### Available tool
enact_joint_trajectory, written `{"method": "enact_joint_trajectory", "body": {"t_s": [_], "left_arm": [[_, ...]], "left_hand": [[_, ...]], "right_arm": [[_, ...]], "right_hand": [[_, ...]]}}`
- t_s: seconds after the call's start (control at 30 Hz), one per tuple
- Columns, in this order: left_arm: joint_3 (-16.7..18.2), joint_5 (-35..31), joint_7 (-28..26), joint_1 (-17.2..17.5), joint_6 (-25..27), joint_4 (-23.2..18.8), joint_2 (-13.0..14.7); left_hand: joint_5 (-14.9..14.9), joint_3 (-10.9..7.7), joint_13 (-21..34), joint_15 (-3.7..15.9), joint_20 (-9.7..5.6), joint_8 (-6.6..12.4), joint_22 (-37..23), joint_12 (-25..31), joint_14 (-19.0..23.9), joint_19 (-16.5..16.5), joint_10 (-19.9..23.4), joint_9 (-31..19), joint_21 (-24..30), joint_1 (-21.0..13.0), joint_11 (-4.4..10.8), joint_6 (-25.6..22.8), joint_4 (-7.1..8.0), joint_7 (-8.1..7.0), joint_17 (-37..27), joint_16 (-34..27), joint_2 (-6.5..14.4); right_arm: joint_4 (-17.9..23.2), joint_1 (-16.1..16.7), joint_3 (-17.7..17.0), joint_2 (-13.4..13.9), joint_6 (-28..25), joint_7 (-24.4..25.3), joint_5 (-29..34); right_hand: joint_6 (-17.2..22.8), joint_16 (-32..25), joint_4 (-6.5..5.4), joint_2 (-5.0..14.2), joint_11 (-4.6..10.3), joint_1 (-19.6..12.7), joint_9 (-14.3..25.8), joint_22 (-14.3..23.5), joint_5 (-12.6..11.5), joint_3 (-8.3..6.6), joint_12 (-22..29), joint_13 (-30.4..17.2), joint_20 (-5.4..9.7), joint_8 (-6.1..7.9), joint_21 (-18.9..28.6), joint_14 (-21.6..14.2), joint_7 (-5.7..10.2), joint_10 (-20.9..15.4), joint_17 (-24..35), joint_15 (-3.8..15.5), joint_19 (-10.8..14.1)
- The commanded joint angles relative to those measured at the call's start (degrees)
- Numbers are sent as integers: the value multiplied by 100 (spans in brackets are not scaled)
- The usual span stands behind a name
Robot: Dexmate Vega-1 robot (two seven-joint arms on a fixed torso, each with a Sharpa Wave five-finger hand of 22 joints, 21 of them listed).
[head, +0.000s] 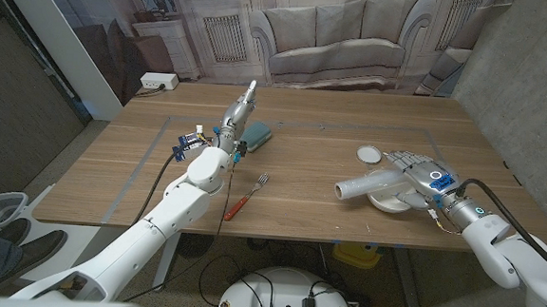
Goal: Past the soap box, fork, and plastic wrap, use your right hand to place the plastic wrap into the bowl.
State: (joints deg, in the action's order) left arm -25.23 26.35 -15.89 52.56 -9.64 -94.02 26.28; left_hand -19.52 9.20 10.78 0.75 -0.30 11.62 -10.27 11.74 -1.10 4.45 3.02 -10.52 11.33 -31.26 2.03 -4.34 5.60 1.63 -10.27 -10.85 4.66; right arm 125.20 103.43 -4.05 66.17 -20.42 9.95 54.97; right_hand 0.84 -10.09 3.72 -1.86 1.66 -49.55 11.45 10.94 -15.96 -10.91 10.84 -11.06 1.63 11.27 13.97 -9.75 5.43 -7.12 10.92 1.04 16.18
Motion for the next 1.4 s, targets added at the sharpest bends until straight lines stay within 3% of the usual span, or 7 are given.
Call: {"method": "enact_joint_trajectory", "body": {"t_s": [0.03,0.87,1.4], "left_arm": [[-17,15,42,-74,15,72,-21],[-11,52,124,-146,-59,192,-36],[35,101,204,-145,-53,139,46]], "left_hand": [[17,28,16,16,21,-17,-8,-15,-26,-5,18,-29,6,-36,23,-41,-6,5,-20,11,3],[21,52,16,15,26,-20,-9,-11,-32,-3,26,-30,8,-60,6,-37,-11,2,-21,12,13],[23,70,16,18,11,-19,-9,-16,-34,-5,12,-30,10,-72,9,-43,-13,12,-21,12,20]], "right_arm": [[89,153,-350,-348,246,-248,250],[378,322,-1087,-1197,1009,-499,714],[551,271,-1329,-1857,1380,-392,824]], "right_hand": [[27,-8,7,-1,-5,49,11,8,-36,32,44,-20,-11,29,-6,16,10,7,18,-11,-10],[178,-79,-69,-11,30,236,8,11,-101,104,136,-20,3,80,-7,-73,69,-134,18,67,58],[290,-94,-107,7,50,314,7,12,-149,131,174,-20,22,111,-5,-102,70,-208,18,111,100]]}}
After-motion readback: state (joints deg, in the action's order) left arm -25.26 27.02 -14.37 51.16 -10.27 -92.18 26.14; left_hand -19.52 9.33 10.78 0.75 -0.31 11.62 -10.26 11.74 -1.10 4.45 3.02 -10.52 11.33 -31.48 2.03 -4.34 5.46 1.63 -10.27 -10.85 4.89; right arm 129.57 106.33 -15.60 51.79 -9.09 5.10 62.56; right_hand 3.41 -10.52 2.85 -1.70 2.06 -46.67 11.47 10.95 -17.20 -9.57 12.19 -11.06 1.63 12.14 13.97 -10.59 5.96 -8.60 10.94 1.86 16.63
